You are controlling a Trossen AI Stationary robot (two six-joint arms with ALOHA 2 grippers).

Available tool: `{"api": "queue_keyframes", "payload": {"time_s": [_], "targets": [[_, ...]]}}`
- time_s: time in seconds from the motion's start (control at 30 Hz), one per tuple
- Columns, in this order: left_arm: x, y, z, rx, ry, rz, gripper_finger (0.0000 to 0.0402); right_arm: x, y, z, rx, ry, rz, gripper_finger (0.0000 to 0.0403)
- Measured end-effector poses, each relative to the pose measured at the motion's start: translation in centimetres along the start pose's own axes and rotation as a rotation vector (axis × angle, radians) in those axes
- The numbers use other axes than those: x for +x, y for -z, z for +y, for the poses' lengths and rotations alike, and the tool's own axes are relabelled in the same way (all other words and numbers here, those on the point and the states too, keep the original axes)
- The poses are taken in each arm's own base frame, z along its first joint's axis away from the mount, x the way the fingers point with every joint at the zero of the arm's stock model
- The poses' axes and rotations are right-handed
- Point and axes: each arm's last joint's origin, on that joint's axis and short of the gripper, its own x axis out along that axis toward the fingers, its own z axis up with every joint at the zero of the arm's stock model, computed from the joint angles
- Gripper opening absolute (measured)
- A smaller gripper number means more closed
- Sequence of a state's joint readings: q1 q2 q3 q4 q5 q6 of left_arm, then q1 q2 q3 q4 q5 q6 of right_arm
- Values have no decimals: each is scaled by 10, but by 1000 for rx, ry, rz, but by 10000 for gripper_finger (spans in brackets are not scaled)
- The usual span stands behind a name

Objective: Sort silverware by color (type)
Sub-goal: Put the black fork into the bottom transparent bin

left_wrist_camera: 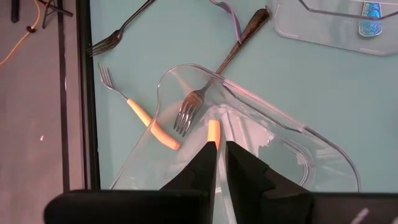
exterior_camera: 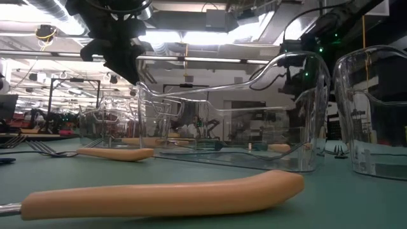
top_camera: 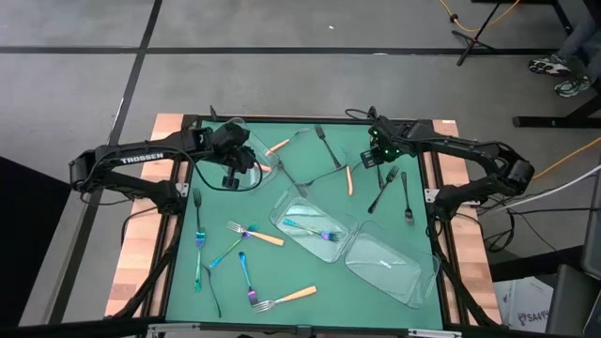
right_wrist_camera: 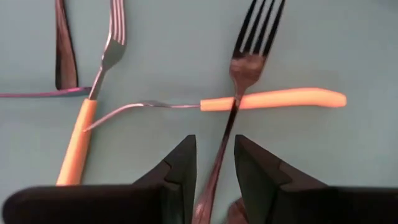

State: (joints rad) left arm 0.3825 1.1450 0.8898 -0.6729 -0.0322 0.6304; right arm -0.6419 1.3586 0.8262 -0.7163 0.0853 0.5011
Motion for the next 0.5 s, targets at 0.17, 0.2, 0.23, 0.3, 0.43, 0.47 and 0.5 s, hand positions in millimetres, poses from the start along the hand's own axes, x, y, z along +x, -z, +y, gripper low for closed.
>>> {"api": "queue_keyframes", "payload": {"time_s": [0.17, 0.2, 0.23, 0.3, 0.43, 0.47, 0.5], "targets": [[0, 0, 0, 0, 0, 0, 29, 10, 5, -2, 0, -1, -5, 95], [0, 0, 0, 0, -1, -1, 29, 12, 6, -2, 1, -4, -13, 95], [0, 0, 0, 0, -1, -1, 29, 13, 6, -2, 2, -5, -24, 95], [0, 0, 0, 0, -1, -1, 29, 16, 8, -3, 2, 2, -23, 95], [0, 0, 0, 0, -1, -1, 29, 20, 9, -4, 0, 38, -13, 95], [0, 0, 0, 0, -1, -1, 29, 22, 9, -4, -1, 41, -13, 95], [0, 0, 0, 0, -1, -1, 29, 24, 8, -4, -1, 42, -13, 95]]}}
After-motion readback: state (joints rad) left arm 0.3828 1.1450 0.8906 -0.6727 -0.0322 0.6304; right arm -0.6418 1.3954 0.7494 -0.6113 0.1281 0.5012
